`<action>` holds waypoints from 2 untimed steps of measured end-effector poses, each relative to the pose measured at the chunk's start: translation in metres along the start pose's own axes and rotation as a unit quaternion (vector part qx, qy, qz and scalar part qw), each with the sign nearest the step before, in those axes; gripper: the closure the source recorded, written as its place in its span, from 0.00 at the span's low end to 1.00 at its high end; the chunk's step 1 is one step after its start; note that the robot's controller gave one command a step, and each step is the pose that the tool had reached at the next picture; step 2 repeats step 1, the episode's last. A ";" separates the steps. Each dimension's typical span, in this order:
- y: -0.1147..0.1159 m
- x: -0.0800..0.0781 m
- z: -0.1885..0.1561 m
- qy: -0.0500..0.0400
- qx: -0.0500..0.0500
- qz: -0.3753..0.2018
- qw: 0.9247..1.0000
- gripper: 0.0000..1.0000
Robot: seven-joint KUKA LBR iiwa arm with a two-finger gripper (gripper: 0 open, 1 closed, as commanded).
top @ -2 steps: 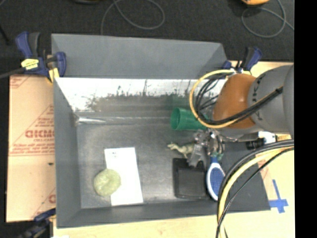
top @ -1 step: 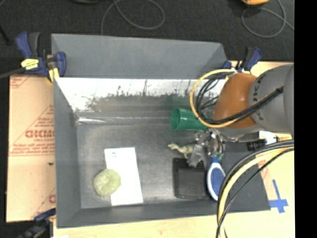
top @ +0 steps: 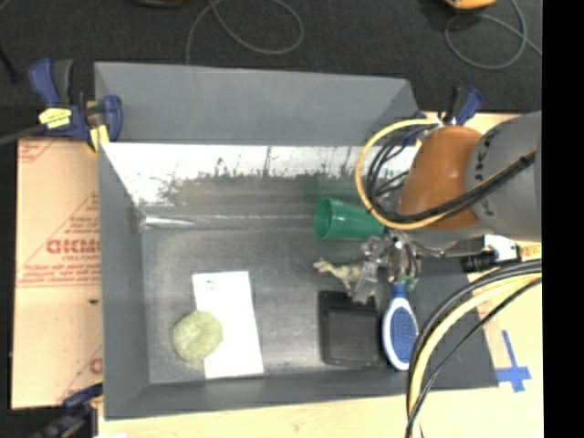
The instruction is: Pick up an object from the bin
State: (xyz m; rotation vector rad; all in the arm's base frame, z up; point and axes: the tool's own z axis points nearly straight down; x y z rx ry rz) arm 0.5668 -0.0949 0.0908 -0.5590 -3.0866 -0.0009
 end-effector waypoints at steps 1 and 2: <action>0.000 -0.002 -0.017 -0.003 0.000 -0.005 1.000 1.00; 0.000 -0.002 -0.017 -0.003 0.000 -0.005 1.000 1.00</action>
Offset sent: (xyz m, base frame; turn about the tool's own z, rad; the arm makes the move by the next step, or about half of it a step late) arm -0.0001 0.0000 0.0203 0.0000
